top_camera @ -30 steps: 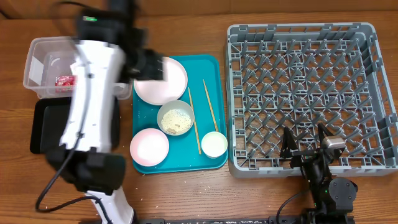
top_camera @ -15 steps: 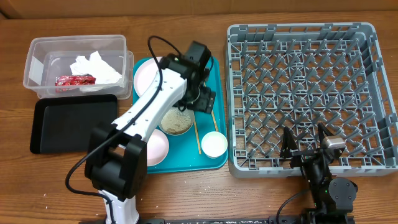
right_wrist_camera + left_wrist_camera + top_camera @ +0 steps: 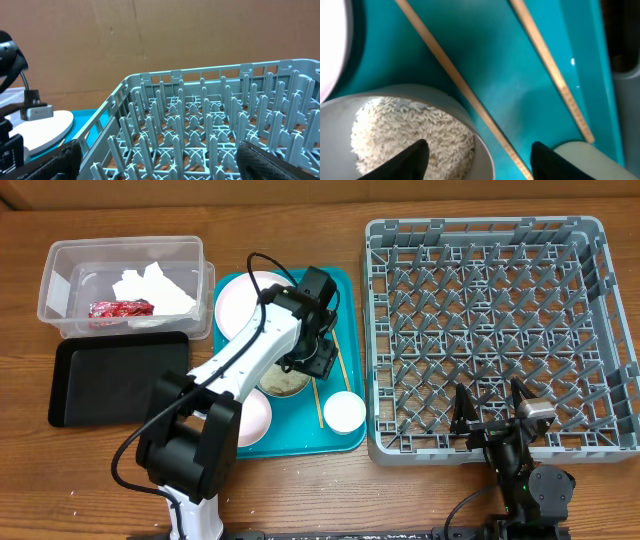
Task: Sort waste into correct bins and load items into the dishwasher
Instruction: 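Move left gripper to the white rice bowl and grasp its rim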
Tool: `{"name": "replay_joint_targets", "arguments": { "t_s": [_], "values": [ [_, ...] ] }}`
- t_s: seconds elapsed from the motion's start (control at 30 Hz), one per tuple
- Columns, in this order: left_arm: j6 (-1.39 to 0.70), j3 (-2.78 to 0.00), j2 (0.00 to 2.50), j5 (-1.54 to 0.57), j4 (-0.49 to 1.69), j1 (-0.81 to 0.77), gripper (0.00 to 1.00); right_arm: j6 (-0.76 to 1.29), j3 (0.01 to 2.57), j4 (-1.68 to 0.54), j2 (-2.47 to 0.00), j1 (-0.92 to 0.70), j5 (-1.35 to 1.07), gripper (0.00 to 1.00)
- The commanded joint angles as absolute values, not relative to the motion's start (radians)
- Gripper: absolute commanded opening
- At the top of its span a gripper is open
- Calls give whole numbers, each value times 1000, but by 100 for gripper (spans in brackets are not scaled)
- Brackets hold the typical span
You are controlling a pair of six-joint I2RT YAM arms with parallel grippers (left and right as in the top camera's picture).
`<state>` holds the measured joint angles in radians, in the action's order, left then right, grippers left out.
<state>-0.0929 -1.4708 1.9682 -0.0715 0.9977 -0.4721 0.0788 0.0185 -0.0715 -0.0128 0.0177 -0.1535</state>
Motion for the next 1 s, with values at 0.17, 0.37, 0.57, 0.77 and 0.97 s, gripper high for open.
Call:
{"name": "replay_joint_targets", "arguments": {
  "t_s": [0.17, 0.37, 0.57, 0.77, 0.97],
  "values": [
    [-51, -1372, 1975, -62, 938, -483, 44, 81, 8, -67, -3, 12, -159, 100],
    [-57, -1373, 1975, -63, 936, -483, 26, 81, 8, -66, -3, 12, -159, 100],
    [-65, -1400, 1975, -63, 970, -483, 4, 81, 8, -67, -3, 12, -159, 100],
    [-67, -1531, 1974, -64, 1092, -483, 4, 81, 8, -66, -3, 12, -159, 100],
    [-87, -1758, 1974, -64, 1304, -458, 4, 81, 8, -67, -3, 12, -159, 100]
  ]
}}
